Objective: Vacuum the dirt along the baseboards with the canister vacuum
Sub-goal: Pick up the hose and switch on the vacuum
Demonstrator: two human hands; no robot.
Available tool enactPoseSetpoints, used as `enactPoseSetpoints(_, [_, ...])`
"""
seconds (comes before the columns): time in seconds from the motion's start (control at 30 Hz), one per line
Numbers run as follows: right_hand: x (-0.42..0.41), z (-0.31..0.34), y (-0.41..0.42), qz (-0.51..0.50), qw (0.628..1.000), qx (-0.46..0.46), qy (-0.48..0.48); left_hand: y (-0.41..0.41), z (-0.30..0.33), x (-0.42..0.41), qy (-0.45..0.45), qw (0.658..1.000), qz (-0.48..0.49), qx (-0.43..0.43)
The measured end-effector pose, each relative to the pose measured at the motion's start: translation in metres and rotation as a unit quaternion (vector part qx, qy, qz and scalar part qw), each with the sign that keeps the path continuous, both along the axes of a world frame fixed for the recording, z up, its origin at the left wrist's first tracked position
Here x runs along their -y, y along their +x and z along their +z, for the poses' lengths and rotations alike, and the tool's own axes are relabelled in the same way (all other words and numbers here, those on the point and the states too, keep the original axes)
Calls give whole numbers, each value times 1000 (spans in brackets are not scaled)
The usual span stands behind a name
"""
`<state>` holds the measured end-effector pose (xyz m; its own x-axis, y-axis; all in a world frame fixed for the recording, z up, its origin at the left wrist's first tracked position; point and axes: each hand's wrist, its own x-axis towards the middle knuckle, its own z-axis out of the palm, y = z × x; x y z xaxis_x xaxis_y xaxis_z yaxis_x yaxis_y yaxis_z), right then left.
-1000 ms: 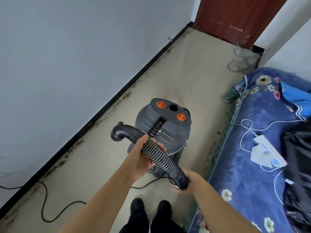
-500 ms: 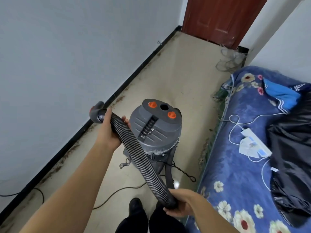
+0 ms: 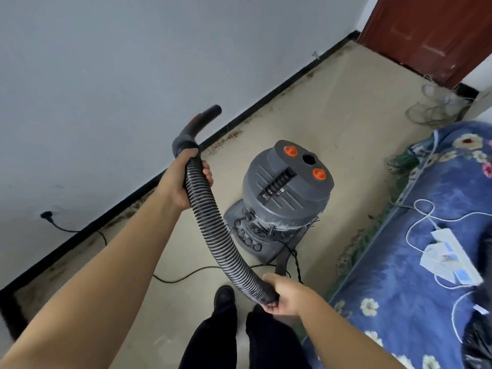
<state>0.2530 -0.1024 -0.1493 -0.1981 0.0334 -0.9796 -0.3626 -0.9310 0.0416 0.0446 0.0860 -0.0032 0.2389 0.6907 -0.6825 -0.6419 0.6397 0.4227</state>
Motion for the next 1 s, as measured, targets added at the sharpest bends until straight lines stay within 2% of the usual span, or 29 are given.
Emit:
enactPoseSetpoints(0.23, [-1,1,-14,29,999,0,36,-30,30,55,102,993,40,-51])
enactPoseSetpoints(0.33, [11,3,-30,76,996,-28,28,-41,49,80,130,987,36,-87])
enactPoseSetpoints(0.5, [60,6,-76,210,975,-65,-32,-70,62,131,145,975,-9,-165])
enactPoseSetpoints(0.63, [76,13,-117,371,924,-2,94,-94,49,167,129,967,-21,-219])
enactPoseSetpoints(0.7, [58,26,-133,415,892,43,173,-100,34,187,121,959,-11,-255])
enactPoseSetpoints(0.73, [42,37,-140,411,886,63,207,-101,25,198,118,955,-7,-271])
enactPoseSetpoints(0.8, [1,64,-153,328,898,70,284,-99,8,217,117,942,-19,-313])
enactPoseSetpoints(0.87, [-35,104,-167,238,899,20,366,-93,-4,235,116,930,-46,-347])
enactPoseSetpoints(0.93, [-58,141,-186,279,862,-1,423,-83,-14,248,121,916,-80,-373])
enactPoseSetpoints(1.0, [-68,161,-206,373,803,91,455,-73,-18,256,146,904,-114,-385])
